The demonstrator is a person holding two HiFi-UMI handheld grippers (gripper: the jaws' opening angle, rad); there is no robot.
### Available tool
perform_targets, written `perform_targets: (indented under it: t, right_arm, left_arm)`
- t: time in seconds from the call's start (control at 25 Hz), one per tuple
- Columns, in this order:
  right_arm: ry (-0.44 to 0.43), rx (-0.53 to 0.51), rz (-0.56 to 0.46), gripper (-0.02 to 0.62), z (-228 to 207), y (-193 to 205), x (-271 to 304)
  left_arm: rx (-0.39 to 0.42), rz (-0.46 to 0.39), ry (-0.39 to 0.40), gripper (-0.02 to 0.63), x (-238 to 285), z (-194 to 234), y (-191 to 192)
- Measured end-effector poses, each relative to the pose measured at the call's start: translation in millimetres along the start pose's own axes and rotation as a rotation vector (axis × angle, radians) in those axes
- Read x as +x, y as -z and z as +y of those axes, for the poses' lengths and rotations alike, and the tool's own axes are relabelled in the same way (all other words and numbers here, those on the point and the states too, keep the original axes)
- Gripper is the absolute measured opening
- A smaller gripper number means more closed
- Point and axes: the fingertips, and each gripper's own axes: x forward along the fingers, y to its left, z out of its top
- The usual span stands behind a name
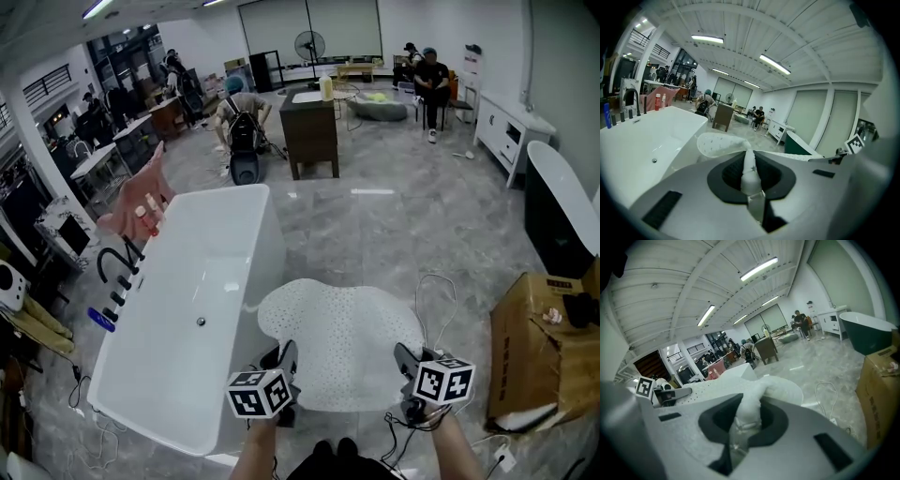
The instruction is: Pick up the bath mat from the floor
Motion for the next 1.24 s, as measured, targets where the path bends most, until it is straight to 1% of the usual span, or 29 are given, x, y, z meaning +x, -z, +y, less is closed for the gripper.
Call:
perform_targets:
  t: [0.12, 0.32, 0.72, 1.24]
  right_arm:
    - [0.012, -0.005, -0.015, 0.029, 6.3, -5.0, -0.7]
    - [0.035, -0.048, -0.028, 0.028, 17.6, -8.2, -0.2]
    - [0.057, -0.046, -0.034, 0.028, 30.7, -8.0, 5.4]
    - [0.062, -0.071, -0.015, 0.028, 45.2, -3.3, 9.7]
  left_arm:
    - [-0.002, -0.005, 0.007, 0.026, -3.9, 2.7, -5.3]
    - [-0.006, -0.014, 0.02, 0.026, -9.3, 9.3, -11.1]
    - [0.0, -0.001, 0.04, 0.026, -14.0, 19.9, -11.0]
    - [-0.009, 0.006, 0.045, 0.026, -18.9, 34.8, -12.2]
